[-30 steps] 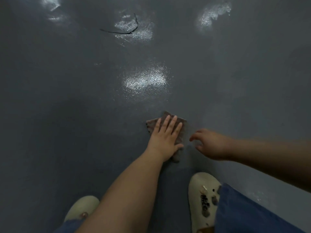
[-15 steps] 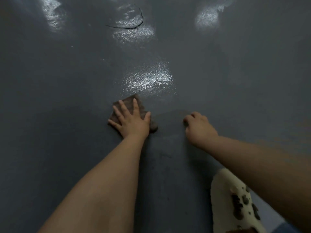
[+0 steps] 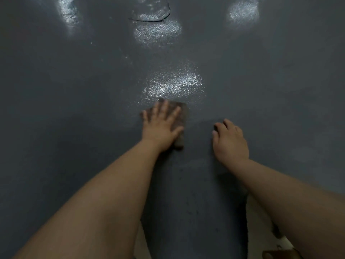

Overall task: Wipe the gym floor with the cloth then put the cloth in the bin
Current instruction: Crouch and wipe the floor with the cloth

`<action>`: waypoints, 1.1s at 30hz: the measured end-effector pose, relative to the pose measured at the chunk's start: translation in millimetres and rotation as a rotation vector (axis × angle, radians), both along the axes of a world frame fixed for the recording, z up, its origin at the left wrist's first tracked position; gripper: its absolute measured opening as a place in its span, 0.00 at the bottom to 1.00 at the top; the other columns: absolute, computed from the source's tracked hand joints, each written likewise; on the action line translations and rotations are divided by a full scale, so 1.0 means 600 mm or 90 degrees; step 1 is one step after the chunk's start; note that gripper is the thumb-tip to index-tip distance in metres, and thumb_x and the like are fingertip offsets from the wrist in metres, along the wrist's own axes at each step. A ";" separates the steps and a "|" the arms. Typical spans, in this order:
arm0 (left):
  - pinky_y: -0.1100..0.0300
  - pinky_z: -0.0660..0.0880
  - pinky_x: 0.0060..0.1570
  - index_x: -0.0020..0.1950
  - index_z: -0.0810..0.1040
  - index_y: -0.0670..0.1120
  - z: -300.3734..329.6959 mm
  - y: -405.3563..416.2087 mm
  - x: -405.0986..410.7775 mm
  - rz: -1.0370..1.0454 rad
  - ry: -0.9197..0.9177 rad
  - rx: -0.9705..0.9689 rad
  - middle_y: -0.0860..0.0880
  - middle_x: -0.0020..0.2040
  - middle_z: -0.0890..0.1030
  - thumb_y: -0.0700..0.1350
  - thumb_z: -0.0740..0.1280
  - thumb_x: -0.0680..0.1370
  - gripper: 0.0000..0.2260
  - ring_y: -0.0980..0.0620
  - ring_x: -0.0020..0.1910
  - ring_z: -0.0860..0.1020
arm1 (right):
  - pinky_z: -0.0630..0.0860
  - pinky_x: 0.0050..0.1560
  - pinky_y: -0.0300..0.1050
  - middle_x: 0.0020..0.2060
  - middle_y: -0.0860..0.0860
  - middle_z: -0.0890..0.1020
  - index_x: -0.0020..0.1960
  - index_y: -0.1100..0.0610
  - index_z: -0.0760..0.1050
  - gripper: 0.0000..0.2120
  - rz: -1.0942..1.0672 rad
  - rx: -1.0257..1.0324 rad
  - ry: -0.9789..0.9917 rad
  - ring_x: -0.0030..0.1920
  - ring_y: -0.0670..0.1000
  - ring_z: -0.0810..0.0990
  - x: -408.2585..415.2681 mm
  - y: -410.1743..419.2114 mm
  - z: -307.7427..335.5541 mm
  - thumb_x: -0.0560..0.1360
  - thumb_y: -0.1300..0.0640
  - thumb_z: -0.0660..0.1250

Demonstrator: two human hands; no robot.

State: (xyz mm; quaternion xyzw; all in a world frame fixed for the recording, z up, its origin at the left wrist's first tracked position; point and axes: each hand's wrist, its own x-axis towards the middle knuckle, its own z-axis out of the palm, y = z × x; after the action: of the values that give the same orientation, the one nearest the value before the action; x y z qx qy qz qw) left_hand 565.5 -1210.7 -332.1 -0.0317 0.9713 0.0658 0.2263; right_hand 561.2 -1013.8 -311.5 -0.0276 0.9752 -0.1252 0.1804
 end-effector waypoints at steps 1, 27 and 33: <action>0.37 0.38 0.70 0.77 0.44 0.60 0.001 -0.025 -0.003 0.096 0.002 -0.003 0.50 0.78 0.38 0.63 0.52 0.79 0.30 0.45 0.76 0.37 | 0.63 0.66 0.50 0.73 0.56 0.63 0.68 0.57 0.68 0.18 -0.006 -0.002 -0.001 0.70 0.59 0.62 0.002 -0.003 -0.002 0.81 0.52 0.54; 0.37 0.39 0.70 0.77 0.41 0.59 0.010 -0.061 -0.149 0.189 -0.034 0.023 0.49 0.77 0.36 0.63 0.50 0.80 0.30 0.40 0.75 0.36 | 0.60 0.68 0.52 0.74 0.57 0.62 0.69 0.58 0.67 0.20 -0.010 0.041 0.033 0.71 0.60 0.61 0.015 -0.011 -0.026 0.80 0.51 0.56; 0.39 0.40 0.72 0.78 0.46 0.57 -0.001 -0.173 -0.066 0.550 0.032 -0.022 0.46 0.78 0.40 0.64 0.51 0.79 0.30 0.39 0.76 0.40 | 0.63 0.66 0.54 0.72 0.59 0.65 0.68 0.59 0.69 0.19 -0.002 0.018 0.044 0.69 0.62 0.64 0.012 -0.003 -0.024 0.80 0.53 0.57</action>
State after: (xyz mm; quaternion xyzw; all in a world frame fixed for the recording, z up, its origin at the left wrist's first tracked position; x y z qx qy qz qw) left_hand 526.0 -1314.5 -332.6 -0.4375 0.8750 0.1391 0.1535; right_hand 568.2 -1015.8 -325.6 -0.0276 0.9826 -0.1107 0.1465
